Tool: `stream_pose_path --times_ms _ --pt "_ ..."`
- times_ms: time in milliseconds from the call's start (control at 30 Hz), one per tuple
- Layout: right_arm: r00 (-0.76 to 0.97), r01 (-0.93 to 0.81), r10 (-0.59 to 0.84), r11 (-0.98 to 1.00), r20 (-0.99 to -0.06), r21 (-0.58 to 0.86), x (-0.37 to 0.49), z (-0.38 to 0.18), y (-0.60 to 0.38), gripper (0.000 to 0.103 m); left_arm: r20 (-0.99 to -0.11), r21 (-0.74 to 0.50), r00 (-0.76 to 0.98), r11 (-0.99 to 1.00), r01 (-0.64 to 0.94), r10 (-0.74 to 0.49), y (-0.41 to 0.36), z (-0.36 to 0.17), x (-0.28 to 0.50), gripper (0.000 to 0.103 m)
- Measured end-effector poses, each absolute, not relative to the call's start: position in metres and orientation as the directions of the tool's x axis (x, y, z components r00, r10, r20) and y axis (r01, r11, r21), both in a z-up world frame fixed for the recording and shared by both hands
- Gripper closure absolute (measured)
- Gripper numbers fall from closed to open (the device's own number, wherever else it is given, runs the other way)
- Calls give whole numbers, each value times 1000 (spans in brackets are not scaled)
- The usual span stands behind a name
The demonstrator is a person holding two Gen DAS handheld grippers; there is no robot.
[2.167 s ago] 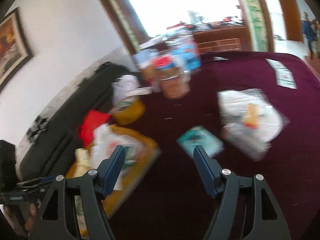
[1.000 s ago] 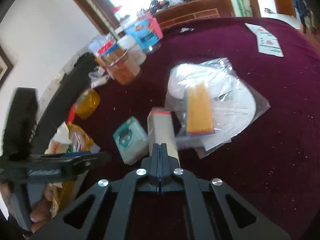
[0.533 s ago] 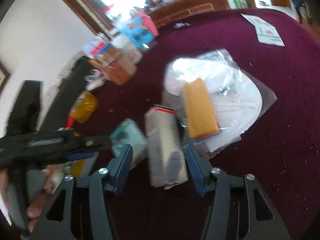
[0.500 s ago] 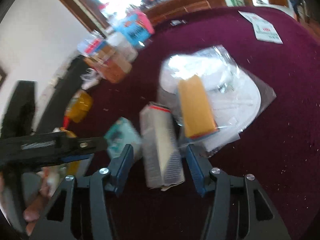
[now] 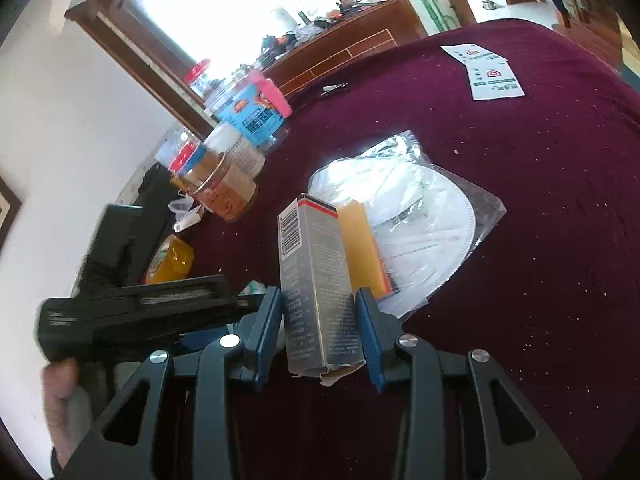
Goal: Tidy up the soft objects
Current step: 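Grasp the grey box with the right gripper while the left grasps the teal cartoon packet, then carry the box and teal packet into the tray and open both grippers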
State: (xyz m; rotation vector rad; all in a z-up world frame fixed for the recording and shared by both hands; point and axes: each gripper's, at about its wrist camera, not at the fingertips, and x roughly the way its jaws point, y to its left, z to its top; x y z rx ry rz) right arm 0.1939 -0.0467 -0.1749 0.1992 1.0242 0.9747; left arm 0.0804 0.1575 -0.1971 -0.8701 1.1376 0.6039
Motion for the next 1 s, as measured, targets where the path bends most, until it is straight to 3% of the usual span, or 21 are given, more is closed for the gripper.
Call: stream_pose_path --times_ms 100,167,267,500,700,1000 --pt "181 -601 747 599 -639 530 190 -173 -45 66 -963 -208 267 539 -816 32 154 -206 94 26" --pt "185 -603 743 603 -643 522 189 -173 -45 66 -965 -163 250 554 -817 85 146 -206 98 37" --pt "185 -603 751 596 -634 530 190 -172 -46 66 -964 -108 230 597 -795 132 138 -206 96 45" --pt "177 -620 750 588 -638 519 186 -172 -43 66 -957 -137 262 609 -781 122 142 -205 76 39" --pt "175 -623 750 586 -638 519 188 -173 -42 66 -955 -35 222 672 -740 196 125 -205 85 64" --pt "193 -665 765 562 -614 492 179 -166 -42 66 -947 -239 322 685 -688 -7 107 -193 30 76"
